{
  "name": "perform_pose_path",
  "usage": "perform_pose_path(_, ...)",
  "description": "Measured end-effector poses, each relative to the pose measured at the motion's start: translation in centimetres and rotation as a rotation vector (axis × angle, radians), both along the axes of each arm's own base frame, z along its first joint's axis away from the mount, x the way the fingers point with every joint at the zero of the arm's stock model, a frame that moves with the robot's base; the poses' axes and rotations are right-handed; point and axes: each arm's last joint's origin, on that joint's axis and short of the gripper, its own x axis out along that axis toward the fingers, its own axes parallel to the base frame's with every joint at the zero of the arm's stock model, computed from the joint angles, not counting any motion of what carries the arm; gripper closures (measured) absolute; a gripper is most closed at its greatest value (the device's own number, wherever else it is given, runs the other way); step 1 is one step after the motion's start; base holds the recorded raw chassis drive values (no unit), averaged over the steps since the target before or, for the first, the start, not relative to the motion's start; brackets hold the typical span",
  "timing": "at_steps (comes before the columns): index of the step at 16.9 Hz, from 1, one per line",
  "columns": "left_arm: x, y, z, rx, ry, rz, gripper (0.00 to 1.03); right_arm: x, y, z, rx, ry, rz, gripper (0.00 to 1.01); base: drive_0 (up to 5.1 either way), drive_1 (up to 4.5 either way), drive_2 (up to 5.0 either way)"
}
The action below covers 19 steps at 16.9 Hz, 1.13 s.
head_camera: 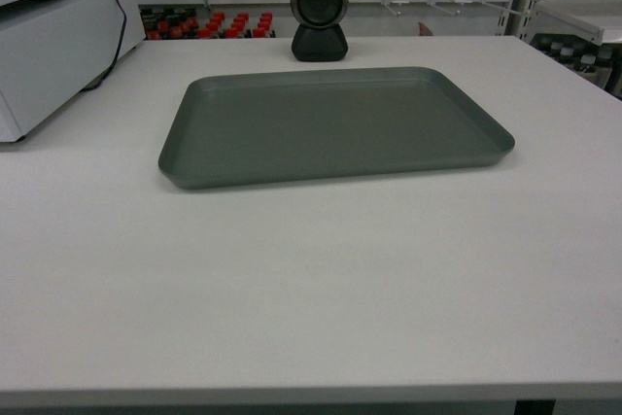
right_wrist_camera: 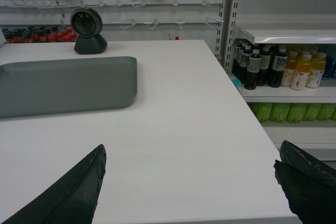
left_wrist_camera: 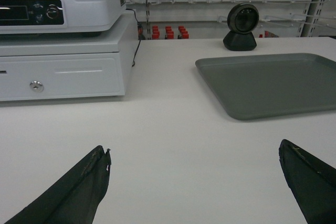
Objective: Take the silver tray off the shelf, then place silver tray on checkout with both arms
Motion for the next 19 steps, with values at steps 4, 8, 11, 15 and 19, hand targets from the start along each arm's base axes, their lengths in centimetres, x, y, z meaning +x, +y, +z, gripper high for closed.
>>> perform_pose_path(4, 0.00, 0.00, 0.00, 0.000, 0.000, 0.001, 0.05, 0.00, 0.00, 0.03, 0.000, -0.003, 0.000, 0.03, 0.0, -4.29, 4.3)
perform_pose_path(8, 0.00, 0.00, 0.01, 0.000, -0.001, 0.000, 0.05, 0.00, 0.00, 0.04, 0.000, -0.004, 0.000, 0.03, -0.1, -4.35, 4.2)
perform_pose_path(11, 0.00, 0.00, -0.03, 0.000, 0.003, 0.000, 0.05, 0.00, 0.00, 0.00, 0.000, 0.000, 0.000, 0.03, -0.1, -4.38, 4.2)
perform_pose_path(15, 0.00, 0.00, 0.03, 0.000, -0.003, 0.000, 0.05, 0.00, 0.00, 0.05, 0.000, -0.005, 0.000, 0.03, -0.1, -4.37, 4.2)
perform_pose_path(19, 0.00, 0.00, -0.02, 0.000, 0.002, 0.000, 0.05, 0.00, 0.00, -0.03, 0.000, 0.003, 0.000, 0.03, 0.0, -1.08, 1.1)
